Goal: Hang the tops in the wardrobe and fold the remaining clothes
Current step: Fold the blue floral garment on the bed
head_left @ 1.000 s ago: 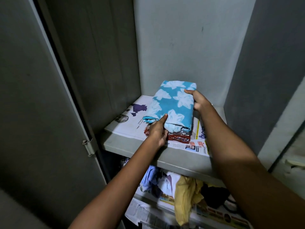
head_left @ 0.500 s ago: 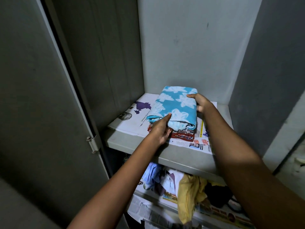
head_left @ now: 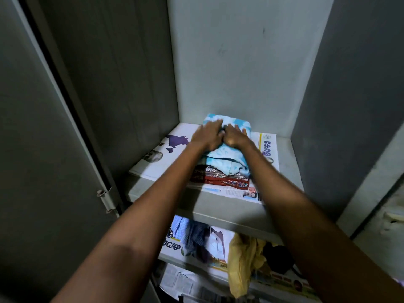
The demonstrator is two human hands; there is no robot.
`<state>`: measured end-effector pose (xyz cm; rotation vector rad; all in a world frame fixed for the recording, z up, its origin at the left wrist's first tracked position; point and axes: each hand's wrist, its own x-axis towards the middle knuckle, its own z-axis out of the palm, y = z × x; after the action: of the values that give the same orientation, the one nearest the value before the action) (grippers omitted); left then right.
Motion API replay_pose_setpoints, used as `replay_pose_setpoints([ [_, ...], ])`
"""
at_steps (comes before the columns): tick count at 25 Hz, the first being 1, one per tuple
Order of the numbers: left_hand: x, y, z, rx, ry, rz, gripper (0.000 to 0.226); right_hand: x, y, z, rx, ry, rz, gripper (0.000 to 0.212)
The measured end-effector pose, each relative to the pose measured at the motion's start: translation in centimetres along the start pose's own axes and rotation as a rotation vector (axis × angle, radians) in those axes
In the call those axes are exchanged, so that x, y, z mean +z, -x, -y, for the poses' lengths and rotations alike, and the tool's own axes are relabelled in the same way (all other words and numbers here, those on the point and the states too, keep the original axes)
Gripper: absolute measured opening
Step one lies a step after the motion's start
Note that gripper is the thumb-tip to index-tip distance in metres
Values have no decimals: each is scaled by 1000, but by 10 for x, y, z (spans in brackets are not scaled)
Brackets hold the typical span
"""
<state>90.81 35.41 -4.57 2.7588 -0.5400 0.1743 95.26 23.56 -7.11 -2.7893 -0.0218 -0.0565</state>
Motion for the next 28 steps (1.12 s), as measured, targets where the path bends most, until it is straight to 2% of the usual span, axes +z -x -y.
replay_pose_setpoints([
  [1, 17, -3, 7, 5, -80, 115, 49, 12, 1, -5, 9, 105, 20, 53],
  [2, 30, -6, 14, -19, -127, 165, 51, 18, 0, -10, 15, 153, 10, 54],
  [7, 39, -7, 17, -127, -151, 189, 56, 12, -2, -10, 28, 157, 39, 55],
  [11, 37, 1, 19, -133, -156, 221, 54, 10, 18, -7, 37, 178, 95, 57],
  [15, 36, 1, 19, -111, -149, 215, 54, 11, 64, -4, 16, 138, 93, 55],
  [21, 35, 21, 18, -58, -117, 100, 55, 24, 153, -11, -208, 55, -93, 48],
  [23, 34, 48, 11, -23, -81, 96, 54, 22, 170, -15, -214, -85, -50, 48],
  [25, 28, 81, 3, 38, 31, 73, 52, 17, 188, -13, -132, -493, -50, 38],
  [26, 26, 97, -1, 66, 133, 45, 50, 17, 197, -10, -61, -692, -101, 33],
  [28, 23, 141, -12, 67, 404, -12, 43, 19, 228, -5, 49, -917, -215, 27],
])
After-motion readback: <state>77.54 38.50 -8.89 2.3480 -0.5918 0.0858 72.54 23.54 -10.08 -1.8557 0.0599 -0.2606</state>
